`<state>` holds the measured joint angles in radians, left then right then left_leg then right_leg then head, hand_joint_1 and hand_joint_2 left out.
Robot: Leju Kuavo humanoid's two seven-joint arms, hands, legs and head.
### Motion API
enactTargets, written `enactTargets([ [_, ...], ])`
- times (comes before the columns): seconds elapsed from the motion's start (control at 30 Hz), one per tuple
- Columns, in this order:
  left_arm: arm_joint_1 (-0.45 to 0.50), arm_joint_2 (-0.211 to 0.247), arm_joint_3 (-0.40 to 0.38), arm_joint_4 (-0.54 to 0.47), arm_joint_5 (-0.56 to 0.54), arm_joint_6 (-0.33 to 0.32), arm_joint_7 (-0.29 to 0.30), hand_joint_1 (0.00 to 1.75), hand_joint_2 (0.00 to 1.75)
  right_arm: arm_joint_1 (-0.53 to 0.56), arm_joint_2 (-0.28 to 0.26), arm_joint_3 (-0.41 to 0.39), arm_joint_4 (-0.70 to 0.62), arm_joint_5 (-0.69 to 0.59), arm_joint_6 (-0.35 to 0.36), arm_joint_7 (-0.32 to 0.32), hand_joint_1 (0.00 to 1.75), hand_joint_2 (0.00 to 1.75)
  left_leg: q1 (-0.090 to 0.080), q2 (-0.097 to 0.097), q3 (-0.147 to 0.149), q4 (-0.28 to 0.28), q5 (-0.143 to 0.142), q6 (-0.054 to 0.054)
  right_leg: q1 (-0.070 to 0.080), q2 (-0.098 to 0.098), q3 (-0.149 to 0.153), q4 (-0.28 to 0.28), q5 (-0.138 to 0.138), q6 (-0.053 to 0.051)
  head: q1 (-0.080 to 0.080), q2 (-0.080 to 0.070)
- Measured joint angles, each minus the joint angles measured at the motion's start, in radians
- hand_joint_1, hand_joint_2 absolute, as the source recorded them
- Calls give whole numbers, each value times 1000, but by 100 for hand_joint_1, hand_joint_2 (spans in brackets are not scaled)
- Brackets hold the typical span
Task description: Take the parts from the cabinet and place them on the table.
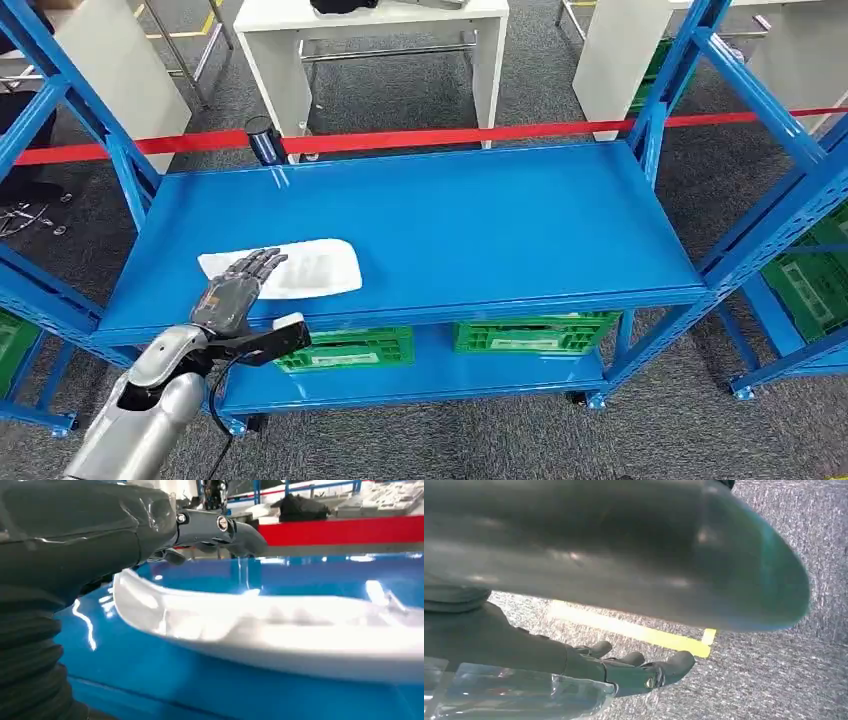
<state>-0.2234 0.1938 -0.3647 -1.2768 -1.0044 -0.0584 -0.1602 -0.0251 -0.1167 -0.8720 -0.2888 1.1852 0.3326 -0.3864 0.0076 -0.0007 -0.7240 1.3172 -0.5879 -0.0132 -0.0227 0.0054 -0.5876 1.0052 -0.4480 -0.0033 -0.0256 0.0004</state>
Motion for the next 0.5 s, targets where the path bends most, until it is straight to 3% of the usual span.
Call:
enactTargets([
  [0.03,0,-2,0,3,0,-1,0,0,175,0,0,1,0,0,-3,0,0,0,0,0,17,-39,30,4,2,1,1,0,0,0,0,0],
  [0.1,-1,-3,3,5,0,-1,0,0,175,-1,0,3,1,0,-5,0,0,0,-4,-1,97,-201,114,18,6,4,4,-1,0,0,0,0],
  [0.13,-2,-3,7,5,0,-1,0,0,175,-1,1,3,1,0,-5,0,0,0,-9,-2,138,-280,142,34,5,5,5,-2,0,0,0,0],
  [0.17,-3,-3,13,7,0,-1,0,0,175,-2,5,4,3,0,-6,0,0,0,-14,0,153,-310,128,42,12,5,1,1,0,3,2,0],
  [0.27,0,-1,29,13,0,-1,0,0,175,-2,3,4,5,-2,-7,0,0,0,-20,-1,150,-318,127,44,6,4,-2,-6,7,13,0,0],
  [0.3,1,0,32,13,1,-1,0,0,175,-2,4,5,6,-3,-8,0,0,0,-20,-1,156,-332,134,47,9,4,1,-10,8,19,0,0],
  [0.33,3,-2,38,14,2,0,0,0,175,-2,3,5,6,-5,-8,0,0,0,-9,2,174,-351,146,45,7,1,-11,8,-3,20,2,0],
  [0.37,2,-3,41,16,2,1,-1,0,175,-3,2,5,6,-7,-8,0,0,0,-10,2,175,-355,150,51,10,1,-30,52,-29,16,3,0],
  [0.43,6,-3,44,21,2,1,-1,0,175,-3,-2,5,6,-9,-10,0,0,0,-12,2,172,-354,151,52,8,1,-109,221,-98,8,4,0],
  [0.47,10,-3,45,24,2,1,-2,0,175,-2,-2,5,6,-9,-10,0,0,0,-13,2,171,-354,151,53,7,1,-142,290,-115,11,4,0],
  [0.5,14,-3,47,27,2,1,-2,0,175,-1,-2,5,6,-9,-10,0,0,0,-13,2,171,-353,151,52,5,1,-152,307,-111,19,4,0],
])
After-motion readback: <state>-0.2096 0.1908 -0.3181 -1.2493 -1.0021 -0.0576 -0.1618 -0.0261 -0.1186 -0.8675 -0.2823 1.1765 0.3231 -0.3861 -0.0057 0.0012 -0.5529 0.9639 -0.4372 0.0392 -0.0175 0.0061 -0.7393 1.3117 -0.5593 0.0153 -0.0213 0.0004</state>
